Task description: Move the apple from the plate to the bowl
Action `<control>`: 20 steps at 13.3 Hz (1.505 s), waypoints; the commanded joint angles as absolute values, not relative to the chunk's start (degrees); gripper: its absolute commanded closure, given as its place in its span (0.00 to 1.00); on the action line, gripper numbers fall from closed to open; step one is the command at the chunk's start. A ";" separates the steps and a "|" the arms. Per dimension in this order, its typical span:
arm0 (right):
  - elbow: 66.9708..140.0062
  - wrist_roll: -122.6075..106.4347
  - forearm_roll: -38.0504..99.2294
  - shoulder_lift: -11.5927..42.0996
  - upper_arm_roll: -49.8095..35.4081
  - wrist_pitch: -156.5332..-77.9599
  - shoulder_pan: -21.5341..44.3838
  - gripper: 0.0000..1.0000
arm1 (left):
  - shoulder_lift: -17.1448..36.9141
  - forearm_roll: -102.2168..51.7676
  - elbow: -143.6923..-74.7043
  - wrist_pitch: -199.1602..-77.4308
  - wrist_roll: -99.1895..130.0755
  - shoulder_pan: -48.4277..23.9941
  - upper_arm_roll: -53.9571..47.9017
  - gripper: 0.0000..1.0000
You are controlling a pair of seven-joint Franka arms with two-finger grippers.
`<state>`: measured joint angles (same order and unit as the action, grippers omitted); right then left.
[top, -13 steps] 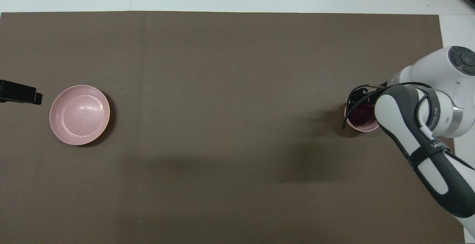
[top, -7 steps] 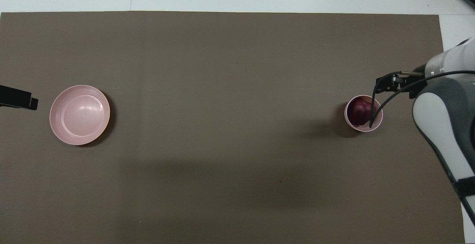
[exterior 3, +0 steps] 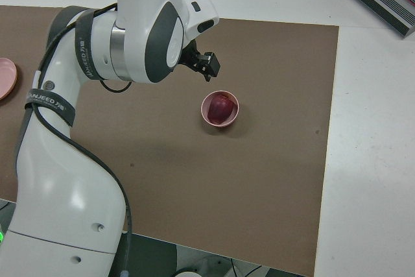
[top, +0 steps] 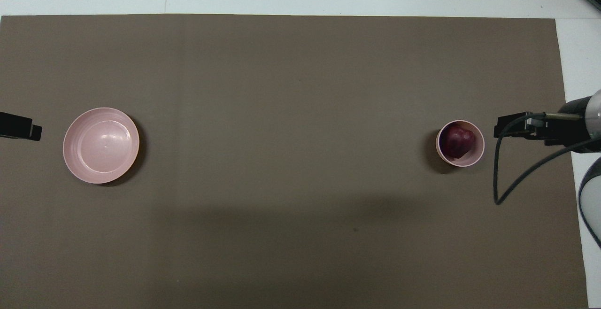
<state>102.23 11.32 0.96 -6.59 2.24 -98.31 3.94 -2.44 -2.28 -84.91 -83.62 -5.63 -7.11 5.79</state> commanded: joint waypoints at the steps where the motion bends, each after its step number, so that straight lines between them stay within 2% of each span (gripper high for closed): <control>1: 103.19 14.16 -0.44 -8.87 1.93 -96.34 6.15 0.00 | -2.63 -1.58 -84.29 -83.32 -5.63 -7.82 6.50 0.00; 2: 102.05 13.02 -0.35 -9.14 2.19 -95.72 6.15 0.00 | -2.81 -1.50 -84.29 -83.06 -5.71 -8.08 6.50 0.00; 6: 91.51 5.72 -0.35 -8.09 4.12 -84.75 4.75 0.00 | -2.90 -0.88 -84.29 -82.35 -6.24 -8.17 6.42 0.00; 20: 94.75 1.67 -2.11 -9.76 4.92 -84.20 4.22 0.00 | -3.34 -0.88 -84.64 -80.42 -6.15 -7.47 7.03 0.00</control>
<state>93.65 2.91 -1.48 -8.93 5.07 -83.92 4.95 -2.86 -2.16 -84.88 -81.62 -5.76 -7.14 6.71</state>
